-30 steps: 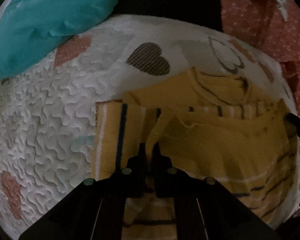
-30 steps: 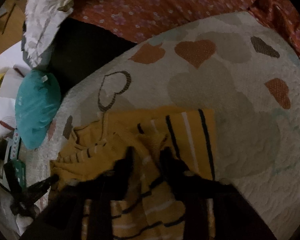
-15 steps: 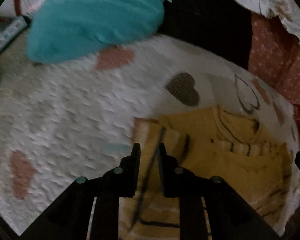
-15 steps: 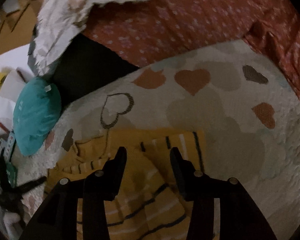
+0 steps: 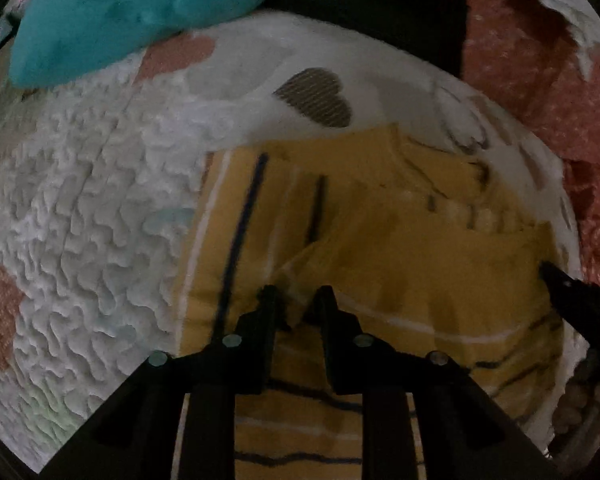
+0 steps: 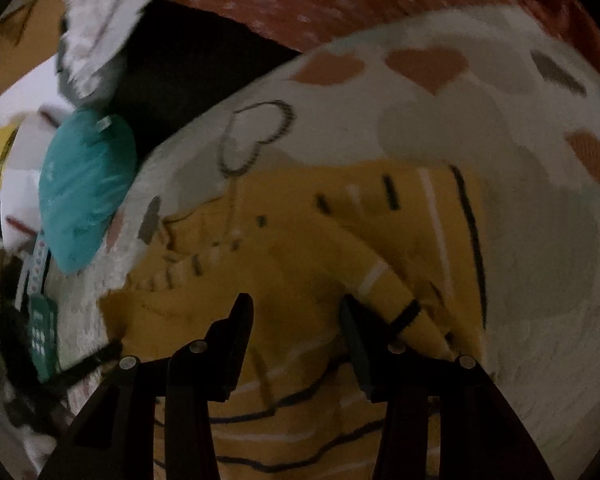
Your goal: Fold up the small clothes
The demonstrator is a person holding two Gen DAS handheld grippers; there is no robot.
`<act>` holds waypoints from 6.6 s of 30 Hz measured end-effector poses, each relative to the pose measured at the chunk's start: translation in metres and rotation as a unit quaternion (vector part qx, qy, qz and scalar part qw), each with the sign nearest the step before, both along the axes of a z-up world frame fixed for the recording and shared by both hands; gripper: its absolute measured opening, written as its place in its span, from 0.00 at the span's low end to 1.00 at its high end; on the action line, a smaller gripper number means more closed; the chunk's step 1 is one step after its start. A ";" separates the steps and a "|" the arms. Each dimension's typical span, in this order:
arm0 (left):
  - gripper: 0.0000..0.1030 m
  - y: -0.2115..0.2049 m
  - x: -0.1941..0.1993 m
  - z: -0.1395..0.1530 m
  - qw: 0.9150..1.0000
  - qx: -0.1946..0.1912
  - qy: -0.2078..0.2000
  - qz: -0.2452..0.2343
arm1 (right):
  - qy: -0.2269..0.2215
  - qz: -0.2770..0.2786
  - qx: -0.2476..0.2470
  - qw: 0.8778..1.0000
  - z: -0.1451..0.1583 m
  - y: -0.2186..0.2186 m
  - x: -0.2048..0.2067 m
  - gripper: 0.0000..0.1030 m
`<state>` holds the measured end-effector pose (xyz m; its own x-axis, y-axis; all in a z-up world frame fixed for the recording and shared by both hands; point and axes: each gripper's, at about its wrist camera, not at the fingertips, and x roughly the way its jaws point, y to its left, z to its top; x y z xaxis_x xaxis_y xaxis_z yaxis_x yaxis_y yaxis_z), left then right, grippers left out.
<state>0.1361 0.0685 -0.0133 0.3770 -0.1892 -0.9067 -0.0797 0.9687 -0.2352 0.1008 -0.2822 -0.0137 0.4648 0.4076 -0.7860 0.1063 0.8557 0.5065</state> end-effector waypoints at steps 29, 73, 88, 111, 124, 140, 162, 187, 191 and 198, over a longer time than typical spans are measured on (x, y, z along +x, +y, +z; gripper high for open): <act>0.45 0.063 -0.152 0.011 0.982 -0.123 -0.013 0.145 | -0.004 0.184 0.009 0.983 0.069 0.191 -0.062 0.53; 0.14 0.056 -0.148 -0.029 0.952 -0.255 0.045 0.166 | 0.018 0.354 -0.308 0.883 0.016 0.366 -0.022 0.12; 0.14 -0.076 -0.132 0.027 0.964 -0.264 -0.017 0.004 | -0.043 0.230 -0.133 0.963 0.093 0.188 -0.028 0.11; 0.14 -0.238 -0.111 0.012 0.957 -0.244 -0.002 -0.158 | -0.046 0.049 -0.053 0.996 0.057 -0.033 -0.025 0.11; 0.24 -0.133 -0.117 0.047 0.964 -0.223 -0.075 -0.121 | -0.003 0.039 -0.146 0.988 0.039 -0.041 -0.023 0.10; 0.28 -0.146 -0.110 -0.003 0.988 -0.094 -0.013 -0.126 | 0.081 0.044 -0.253 0.963 0.004 -0.073 -0.055 0.11; 0.40 -0.155 -0.112 -0.006 0.990 -0.037 -0.008 -0.134 | -0.012 -0.066 -0.043 0.997 0.019 -0.077 -0.002 0.13; 0.47 -0.161 -0.147 -0.001 0.987 0.026 -0.012 -0.156 | 0.061 0.009 -0.134 0.989 -0.002 -0.067 -0.183 0.46; 0.46 -0.162 -0.153 0.010 0.987 0.028 -0.033 -0.154 | 0.077 0.004 -0.122 0.989 -0.003 -0.070 -0.194 0.47; 0.46 -0.145 -0.161 0.038 0.987 0.036 -0.087 -0.132 | 0.007 -0.046 -0.099 0.994 0.028 -0.087 -0.200 0.48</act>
